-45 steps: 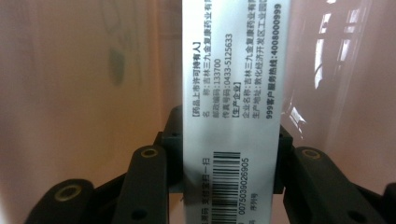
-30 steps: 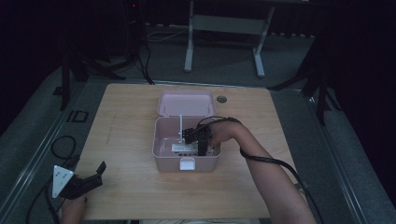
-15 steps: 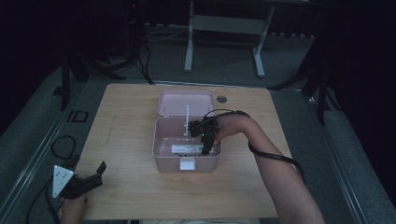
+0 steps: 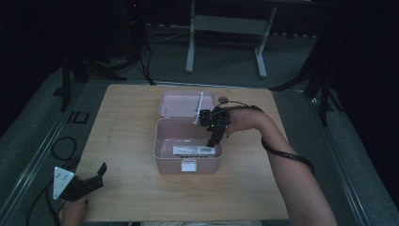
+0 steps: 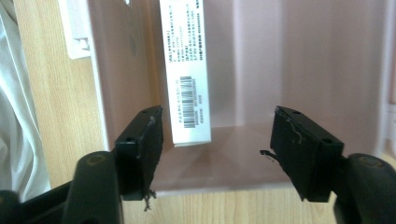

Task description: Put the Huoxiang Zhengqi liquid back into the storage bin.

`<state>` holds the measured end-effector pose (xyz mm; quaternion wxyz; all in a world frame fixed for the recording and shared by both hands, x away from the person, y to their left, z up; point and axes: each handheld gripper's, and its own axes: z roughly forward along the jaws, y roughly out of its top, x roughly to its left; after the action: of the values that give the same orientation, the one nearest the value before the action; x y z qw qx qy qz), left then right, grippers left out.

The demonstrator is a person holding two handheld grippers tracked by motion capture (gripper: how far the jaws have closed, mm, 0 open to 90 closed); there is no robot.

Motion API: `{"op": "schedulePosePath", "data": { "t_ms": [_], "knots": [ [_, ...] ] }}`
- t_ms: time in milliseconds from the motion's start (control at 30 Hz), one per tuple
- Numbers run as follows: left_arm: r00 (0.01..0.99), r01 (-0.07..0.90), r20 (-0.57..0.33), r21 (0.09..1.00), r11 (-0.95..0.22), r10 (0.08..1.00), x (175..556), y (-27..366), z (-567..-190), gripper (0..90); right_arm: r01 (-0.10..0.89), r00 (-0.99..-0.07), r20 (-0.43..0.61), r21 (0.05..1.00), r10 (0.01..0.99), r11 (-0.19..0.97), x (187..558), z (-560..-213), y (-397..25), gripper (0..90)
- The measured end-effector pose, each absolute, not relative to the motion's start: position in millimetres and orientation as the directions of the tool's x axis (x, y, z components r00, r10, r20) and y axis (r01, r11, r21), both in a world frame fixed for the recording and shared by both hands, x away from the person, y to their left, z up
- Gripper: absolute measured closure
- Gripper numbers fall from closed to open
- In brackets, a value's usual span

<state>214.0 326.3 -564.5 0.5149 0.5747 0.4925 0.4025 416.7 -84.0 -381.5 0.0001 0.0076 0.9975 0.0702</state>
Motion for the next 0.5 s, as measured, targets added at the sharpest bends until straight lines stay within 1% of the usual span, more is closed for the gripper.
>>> {"op": "schedulePosePath", "data": {
  "t_ms": [133, 233, 267, 300, 367, 400, 433, 500],
  "knots": [
    [0.19, 0.152, -0.045, 0.988, 0.015, 0.981, 214, 326, -565, 0.3, 0.033, -0.999, -0.014, 0.176, 0.036, 0.984, 419, -371, -94, 29.7],
    [0.19, 0.152, -0.045, 0.988, 0.016, 0.981, 214, 326, -565, 0.2, 0.068, -0.997, -0.031, 0.21, 0.076, 0.975, 424, -362, -109, 27.0],
    [0.19, 0.152, -0.045, 0.988, 0.016, 0.981, 214, 326, -565, 0.2, 0.081, -0.995, -0.035, 0.222, 0.091, 0.972, 425, -359, -115, 25.0],
    [0.19, 0.152, -0.045, 0.988, 0.016, 0.981, 214, 326, -565, 0.2, 0.114, -0.991, -0.041, 0.246, 0.128, 0.963, 430, -357, -125, 19.7],
    [0.19, 0.152, -0.045, 0.988, 0.016, 0.981, 214, 326, -565, 0.3, 0.132, -0.989, -0.031, 0.264, 0.145, 0.956, 432, -357, -131, 19.0],
    [0.19, 0.152, -0.045, 0.988, 0.016, 0.981, 214, 326, -565, 0.2, 0.145, -0.987, -0.02, 0.277, 0.156, 0.95, 434, -358, -137, 16.4],
    [0.19, 0.152, -0.045, 0.988, 0.016, 0.981, 214, 326, -565, 0.2, 0.146, -0.986, -0.031, 0.283, 0.161, 0.948, 435, -360, -142, 13.2],
    [0.189, 0.153, -0.044, 0.988, 0.015, 0.981, 214, 326, -565, 0.2, 0.169, -0.981, -0.037, 0.292, 0.188, 0.941, 439, -364, -152, 13.8]
  ]
}}
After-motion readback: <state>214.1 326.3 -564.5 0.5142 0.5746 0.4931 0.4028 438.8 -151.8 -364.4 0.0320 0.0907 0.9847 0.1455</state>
